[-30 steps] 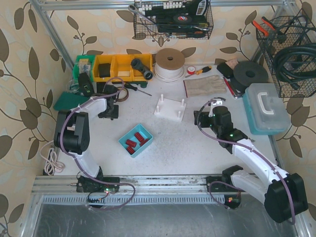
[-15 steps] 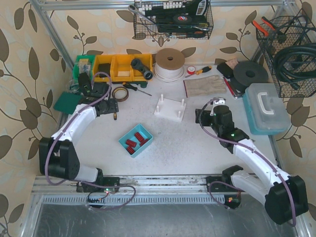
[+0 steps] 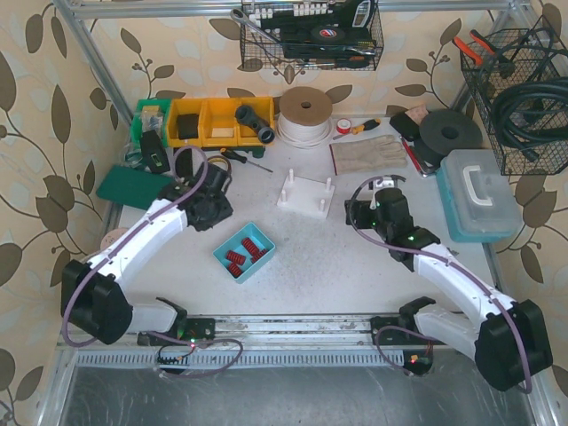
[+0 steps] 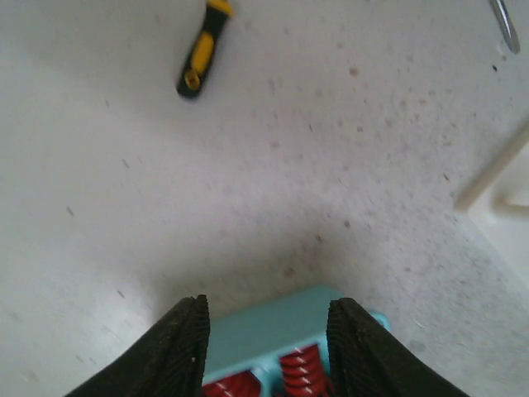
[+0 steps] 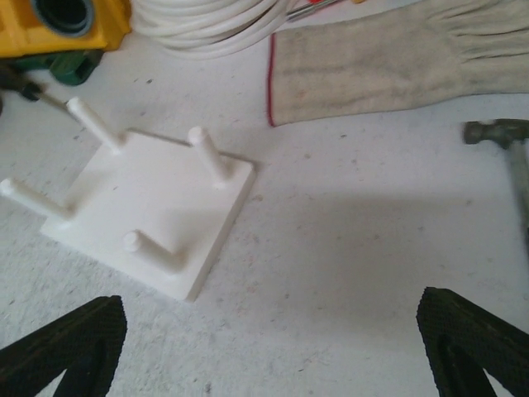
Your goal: Install the large spring
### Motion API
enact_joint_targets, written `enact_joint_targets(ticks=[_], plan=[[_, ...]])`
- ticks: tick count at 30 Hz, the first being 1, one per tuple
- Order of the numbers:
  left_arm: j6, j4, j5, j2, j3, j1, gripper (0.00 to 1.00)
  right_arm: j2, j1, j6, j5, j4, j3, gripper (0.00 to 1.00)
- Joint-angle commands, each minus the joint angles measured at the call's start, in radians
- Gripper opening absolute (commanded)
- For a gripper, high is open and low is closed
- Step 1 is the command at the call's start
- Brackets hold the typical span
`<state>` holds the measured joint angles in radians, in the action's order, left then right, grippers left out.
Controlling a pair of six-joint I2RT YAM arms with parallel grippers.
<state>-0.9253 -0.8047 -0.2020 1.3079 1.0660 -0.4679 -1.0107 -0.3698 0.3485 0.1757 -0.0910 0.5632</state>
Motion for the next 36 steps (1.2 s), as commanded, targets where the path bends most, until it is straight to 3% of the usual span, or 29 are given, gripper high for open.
enact_joint_targets(ticks=[1, 10, 22, 36], plan=[[-0.214, -0.063, 0.014, 0.031, 0.031, -0.098, 0.43, -0.033, -0.048, -0.075, -0.069, 0.059, 0.026, 0.95], [-0.367, -0.024, 0.062, 0.074, -0.013, -0.183, 0.30, -0.025, -0.214, -0.206, -0.264, 0.257, -0.010, 0.95], [-0.430, 0.005, 0.140, 0.206, -0.019, -0.216, 0.31, 0.129, -0.245, -0.175, 0.127, 0.178, -0.063, 0.95], [-0.461, 0.058, 0.139, 0.301, -0.034, -0.248, 0.37, 0.145, -0.245, -0.175, 0.158, 0.156, -0.058, 0.95]])
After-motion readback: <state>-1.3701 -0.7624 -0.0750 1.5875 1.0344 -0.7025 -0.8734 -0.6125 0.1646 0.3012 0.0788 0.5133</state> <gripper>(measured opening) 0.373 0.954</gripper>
